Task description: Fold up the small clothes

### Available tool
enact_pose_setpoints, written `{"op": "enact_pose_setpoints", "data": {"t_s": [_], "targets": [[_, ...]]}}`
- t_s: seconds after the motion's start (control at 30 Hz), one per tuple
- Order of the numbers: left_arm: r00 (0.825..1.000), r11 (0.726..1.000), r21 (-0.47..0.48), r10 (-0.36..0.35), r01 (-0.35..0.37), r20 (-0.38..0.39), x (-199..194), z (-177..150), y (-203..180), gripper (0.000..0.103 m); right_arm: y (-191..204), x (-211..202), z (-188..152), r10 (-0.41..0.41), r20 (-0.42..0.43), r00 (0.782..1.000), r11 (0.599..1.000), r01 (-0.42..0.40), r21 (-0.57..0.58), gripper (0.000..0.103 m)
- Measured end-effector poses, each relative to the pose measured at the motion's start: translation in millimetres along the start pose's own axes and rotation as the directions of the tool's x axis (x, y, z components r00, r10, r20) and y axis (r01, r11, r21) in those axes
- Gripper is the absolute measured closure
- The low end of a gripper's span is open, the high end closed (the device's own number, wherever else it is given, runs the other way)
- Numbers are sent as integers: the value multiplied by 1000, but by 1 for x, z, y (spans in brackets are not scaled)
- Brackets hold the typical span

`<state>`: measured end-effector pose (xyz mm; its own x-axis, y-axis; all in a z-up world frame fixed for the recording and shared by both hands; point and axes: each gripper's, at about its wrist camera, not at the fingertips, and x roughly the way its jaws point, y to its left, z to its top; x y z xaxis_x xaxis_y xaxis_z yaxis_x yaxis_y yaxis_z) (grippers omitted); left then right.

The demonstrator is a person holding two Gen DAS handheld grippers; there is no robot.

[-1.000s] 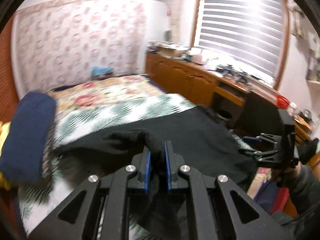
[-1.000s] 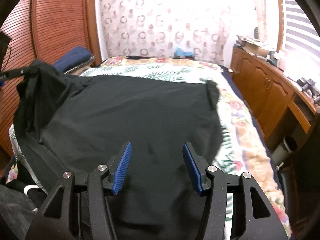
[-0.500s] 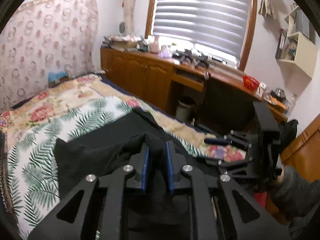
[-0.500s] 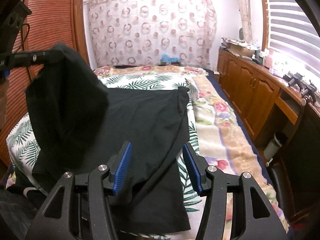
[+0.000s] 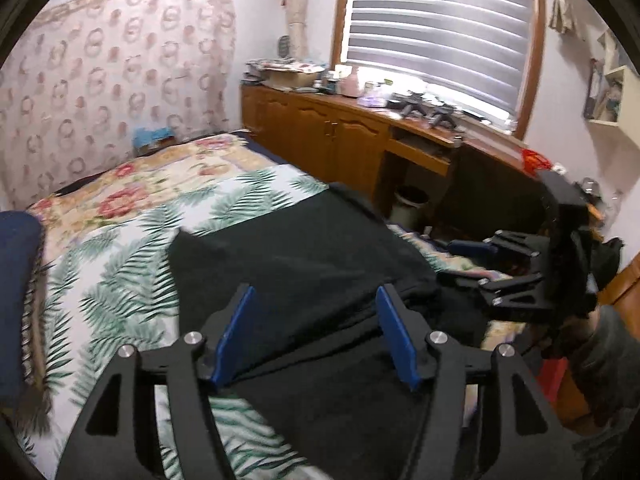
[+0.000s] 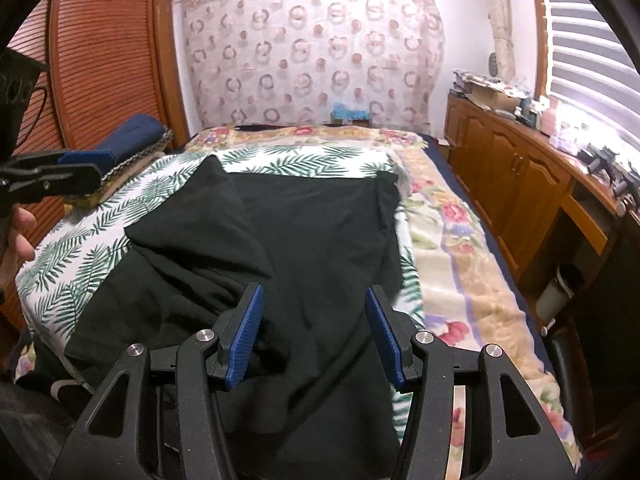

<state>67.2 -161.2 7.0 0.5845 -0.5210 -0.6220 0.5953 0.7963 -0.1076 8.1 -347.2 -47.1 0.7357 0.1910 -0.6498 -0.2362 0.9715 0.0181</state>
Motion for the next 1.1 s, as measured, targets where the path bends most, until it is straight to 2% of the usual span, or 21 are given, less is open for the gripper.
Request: {"op": "enact_pose_setpoints", "data": {"t_s": [0.17, 0.33, 0.53, 0.63, 0.67, 0.7, 0.73, 0.77, 1.1], "targets": [[1000, 998, -57, 27, -27, -9, -2, -21, 25, 41, 17, 19, 3, 37, -48, 998, 999, -38, -33, 49], [998, 992, -100, 69, -70, -11, -2, -41, 44, 40, 29, 43, -4, 86, -145, 986, 994, -95, -54, 49], [997, 984, -159, 78, -80, -20, 2, -58, 61, 40, 32, 51, -5, 95, -174, 980, 992, -107, -60, 50], [995, 981, -168, 99, -101, -19, 2, -57, 62, 40, 33, 51, -5, 102, -160, 982, 992, -113, -60, 63], [994, 980, -167, 105, -106, -12, -1, -57, 61, 40, 32, 50, -5, 101, -157, 982, 992, -112, -62, 72], [994, 979, -171, 110, -109, -4, -3, -56, 61, 40, 33, 48, -5, 101, -151, 983, 992, -112, -63, 77], [994, 978, -176, 113, -111, 3, -4, -56, 62, 40, 32, 46, -4, 104, -146, 984, 991, -115, -64, 88], [993, 977, -178, 117, -114, 6, -5, -56, 64, 40, 33, 41, -3, 104, -134, 985, 991, -114, -70, 92], [988, 966, -212, 155, -146, 25, -10, -62, 76, 40, 37, -8, 17, 168, -3, 986, 985, -168, -42, 96]]}}
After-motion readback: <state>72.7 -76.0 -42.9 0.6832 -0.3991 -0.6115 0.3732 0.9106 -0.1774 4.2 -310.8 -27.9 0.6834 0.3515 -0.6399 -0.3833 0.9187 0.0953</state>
